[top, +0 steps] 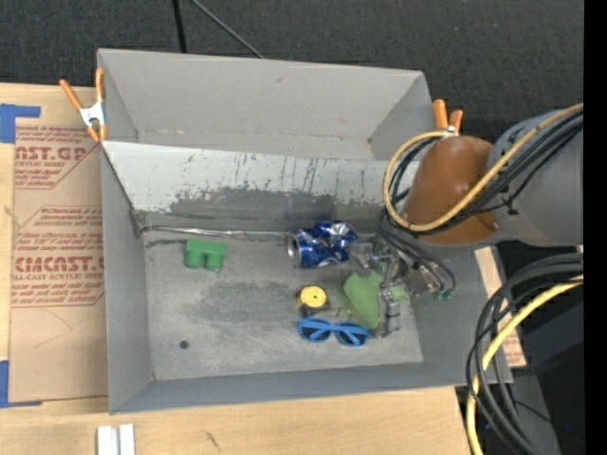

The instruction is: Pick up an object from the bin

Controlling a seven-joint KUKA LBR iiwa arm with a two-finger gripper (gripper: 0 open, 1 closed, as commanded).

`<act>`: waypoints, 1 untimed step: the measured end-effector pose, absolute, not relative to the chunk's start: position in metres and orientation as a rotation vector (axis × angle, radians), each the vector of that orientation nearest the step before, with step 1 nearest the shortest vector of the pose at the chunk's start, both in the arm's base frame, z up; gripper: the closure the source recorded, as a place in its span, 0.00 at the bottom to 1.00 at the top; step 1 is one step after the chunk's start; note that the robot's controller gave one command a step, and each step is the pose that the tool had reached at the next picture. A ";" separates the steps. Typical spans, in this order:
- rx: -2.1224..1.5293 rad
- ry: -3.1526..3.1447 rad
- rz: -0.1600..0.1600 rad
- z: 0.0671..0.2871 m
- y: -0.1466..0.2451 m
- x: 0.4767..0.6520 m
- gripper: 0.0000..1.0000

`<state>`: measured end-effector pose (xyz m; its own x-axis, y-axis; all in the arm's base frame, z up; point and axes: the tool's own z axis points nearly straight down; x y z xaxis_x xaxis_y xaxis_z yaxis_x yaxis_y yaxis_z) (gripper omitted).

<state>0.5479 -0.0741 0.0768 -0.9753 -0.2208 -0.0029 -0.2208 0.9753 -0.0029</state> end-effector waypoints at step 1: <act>-0.116 3.140 0.005 0.070 -0.038 0.480 1.00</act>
Offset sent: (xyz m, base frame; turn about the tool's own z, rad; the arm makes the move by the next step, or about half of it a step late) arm -0.0674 0.0333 -0.0068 0.1503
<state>0.4798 -0.0380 0.0700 -0.9973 -0.0741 0.0003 -0.0741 0.9972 0.0029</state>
